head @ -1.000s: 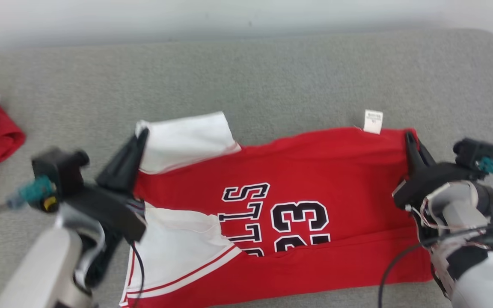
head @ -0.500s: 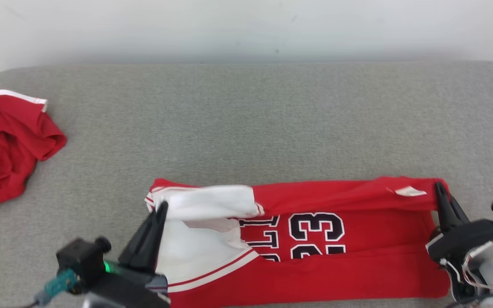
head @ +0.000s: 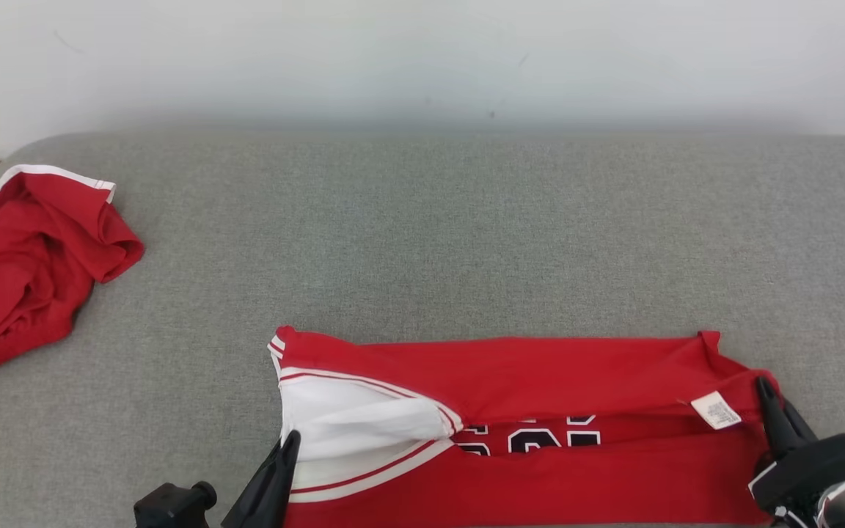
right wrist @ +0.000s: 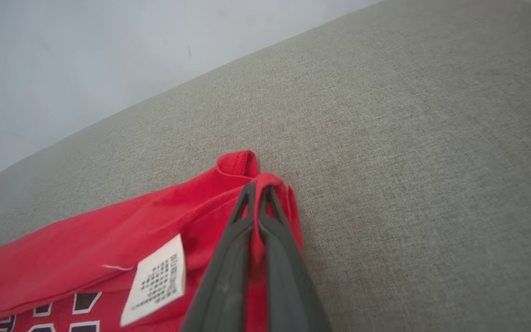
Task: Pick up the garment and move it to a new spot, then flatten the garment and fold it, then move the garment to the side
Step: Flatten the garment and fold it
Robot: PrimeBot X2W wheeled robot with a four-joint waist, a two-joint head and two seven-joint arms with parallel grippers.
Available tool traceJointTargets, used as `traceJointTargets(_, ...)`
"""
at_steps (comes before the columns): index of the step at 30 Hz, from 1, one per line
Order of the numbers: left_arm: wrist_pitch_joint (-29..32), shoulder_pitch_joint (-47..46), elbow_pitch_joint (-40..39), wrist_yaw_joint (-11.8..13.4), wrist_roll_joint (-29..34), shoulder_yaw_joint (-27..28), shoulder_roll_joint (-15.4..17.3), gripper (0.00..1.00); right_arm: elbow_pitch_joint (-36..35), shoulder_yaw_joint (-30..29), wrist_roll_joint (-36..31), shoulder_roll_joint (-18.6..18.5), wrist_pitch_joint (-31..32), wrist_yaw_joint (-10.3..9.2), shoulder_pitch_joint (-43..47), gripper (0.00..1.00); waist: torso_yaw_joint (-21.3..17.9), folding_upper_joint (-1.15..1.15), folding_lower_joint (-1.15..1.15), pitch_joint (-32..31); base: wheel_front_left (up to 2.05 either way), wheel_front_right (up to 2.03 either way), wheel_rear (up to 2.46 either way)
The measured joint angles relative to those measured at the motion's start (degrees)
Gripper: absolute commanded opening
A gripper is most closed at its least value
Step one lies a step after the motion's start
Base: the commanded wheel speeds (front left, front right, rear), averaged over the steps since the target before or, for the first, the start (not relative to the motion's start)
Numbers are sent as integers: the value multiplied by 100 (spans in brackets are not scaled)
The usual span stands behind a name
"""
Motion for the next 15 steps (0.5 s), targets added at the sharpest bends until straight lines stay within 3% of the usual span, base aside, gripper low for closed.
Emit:
traceJointTargets(1, -19, 1, 56, 12, 22, -10, 1, 0, -24, -23, 2, 3, 53, 0, 56, 2, 4, 0, 0, -20, 0, 0, 0)
traceJointTargets(2, -51, 2, 115, 35, 26, 0, -12, 0, -40, -42, 3, 9, 92, 0, 103, 36, 7, 0, 0, -40, 0, 0, 0)
traceJointTargets(3, -86, 8, 159, 77, 36, 10, -24, 0, -73, -67, -5, 10, 97, 0, 162, 60, 11, 0, 0, -59, 0, 0, 0)
traceJointTargets(4, -99, 16, 192, 80, 53, 16, -37, 15, -99, -96, -43, 11, 100, 0, 208, 100, 15, 0, 0, -77, 0, 0, 0)
traceJointTargets(5, -133, 25, 212, 82, 53, 23, -63, 80, -144, -137, -56, 11, 116, 0, 255, 100, 18, 0, 0, -94, 0, 0, 0)
traceJointTargets(6, -143, 37, 225, 88, 43, 38, -92, 100, -186, -171, -67, 14, 131, 0, 302, 100, 21, 0, 0, -108, 0, 0, 0)
traceJointTargets(15, -294, 203, 269, 197, 38, 231, -166, 100, -766, -615, -283, 4, 82, 0, 795, 100, 64, 0, 0, -216, 0, 0, 0)
